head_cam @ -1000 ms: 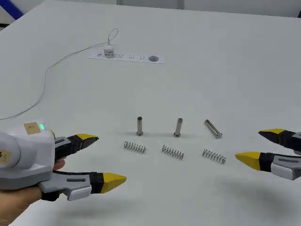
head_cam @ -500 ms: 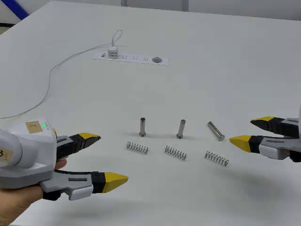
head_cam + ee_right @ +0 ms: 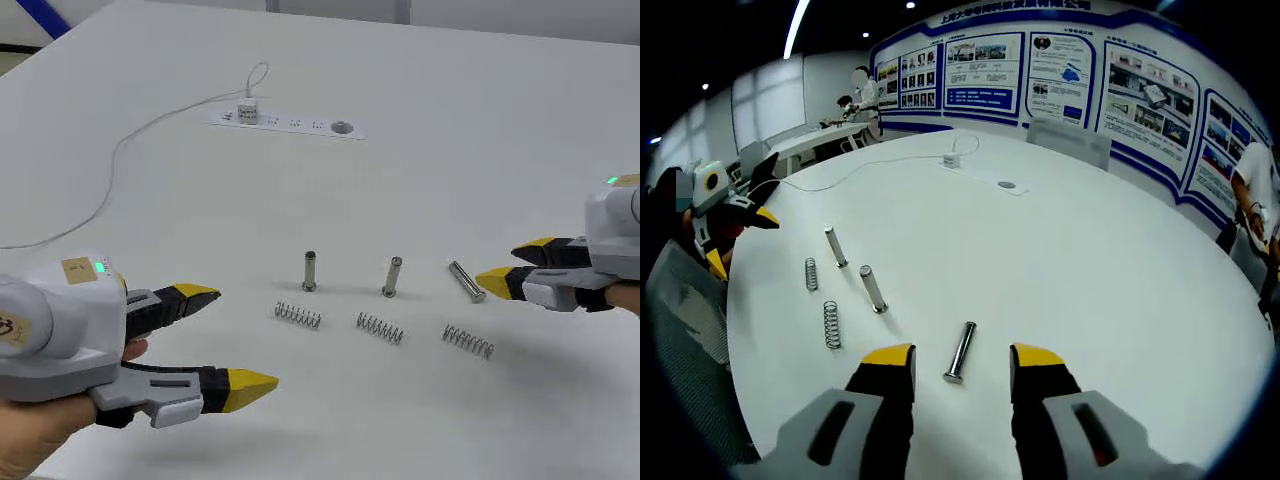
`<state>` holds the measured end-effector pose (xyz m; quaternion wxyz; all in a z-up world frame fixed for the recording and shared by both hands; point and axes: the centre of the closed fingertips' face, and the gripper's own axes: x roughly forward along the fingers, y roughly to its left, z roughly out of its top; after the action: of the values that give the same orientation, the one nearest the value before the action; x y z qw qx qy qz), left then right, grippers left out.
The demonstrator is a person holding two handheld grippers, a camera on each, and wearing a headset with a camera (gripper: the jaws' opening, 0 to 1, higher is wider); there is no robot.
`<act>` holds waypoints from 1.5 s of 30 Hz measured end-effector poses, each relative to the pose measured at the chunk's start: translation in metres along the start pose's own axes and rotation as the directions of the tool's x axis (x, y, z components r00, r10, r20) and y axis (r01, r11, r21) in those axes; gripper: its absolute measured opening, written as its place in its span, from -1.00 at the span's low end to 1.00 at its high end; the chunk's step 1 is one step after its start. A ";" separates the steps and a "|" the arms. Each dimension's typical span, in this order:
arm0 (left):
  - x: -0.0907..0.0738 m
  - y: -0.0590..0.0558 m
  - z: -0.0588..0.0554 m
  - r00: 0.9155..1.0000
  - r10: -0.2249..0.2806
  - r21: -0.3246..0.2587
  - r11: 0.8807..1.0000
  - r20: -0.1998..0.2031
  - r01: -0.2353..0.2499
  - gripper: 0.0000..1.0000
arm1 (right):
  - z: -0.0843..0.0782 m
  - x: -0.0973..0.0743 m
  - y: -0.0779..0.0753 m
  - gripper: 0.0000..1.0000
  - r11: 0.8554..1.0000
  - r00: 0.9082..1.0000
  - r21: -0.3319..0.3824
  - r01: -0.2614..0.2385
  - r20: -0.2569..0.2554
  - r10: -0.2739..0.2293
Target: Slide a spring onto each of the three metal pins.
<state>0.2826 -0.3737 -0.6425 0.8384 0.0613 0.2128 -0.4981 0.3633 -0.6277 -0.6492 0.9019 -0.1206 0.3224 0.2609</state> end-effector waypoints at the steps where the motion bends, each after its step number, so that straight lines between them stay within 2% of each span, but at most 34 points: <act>1: 0.000 0.000 0.000 1.000 0.000 -0.001 1.000 0.000 0.000 0.47 | 0.000 0.002 0.000 -0.23 1.000 1.000 0.004 -0.001 -0.005 0.001; 8: 0.000 0.000 0.000 1.000 0.000 -0.004 1.000 -0.001 0.000 0.47 | -0.004 0.017 -0.001 -0.34 1.000 0.998 0.025 0.004 -0.061 -0.002; 12: 0.001 -0.001 -0.001 1.000 -0.004 -0.002 1.000 -0.004 0.004 0.46 | -0.005 0.027 -0.001 -0.41 1.000 0.995 0.010 0.015 -0.101 -0.014; 27: 0.003 -0.003 0.000 1.000 -0.011 -0.003 1.000 -0.006 0.011 0.46 | -0.009 0.055 -0.004 -0.63 0.998 0.982 0.045 0.045 -0.187 -0.036; 34: 0.003 -0.003 0.001 1.000 -0.012 -0.004 1.000 -0.003 0.012 0.46 | -0.015 0.061 -0.006 -0.70 0.995 0.974 0.069 0.072 -0.219 -0.055; 45: 0.003 -0.004 0.002 1.000 -0.017 -0.004 1.000 0.002 0.017 0.45 | -0.018 0.065 -0.007 -0.74 0.993 0.968 0.086 0.080 -0.246 -0.057</act>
<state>0.2806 -0.3789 -0.6416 0.8345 0.0574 0.2136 -0.5047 0.4011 -0.6149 -0.7044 0.8688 -0.1197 0.4382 0.1970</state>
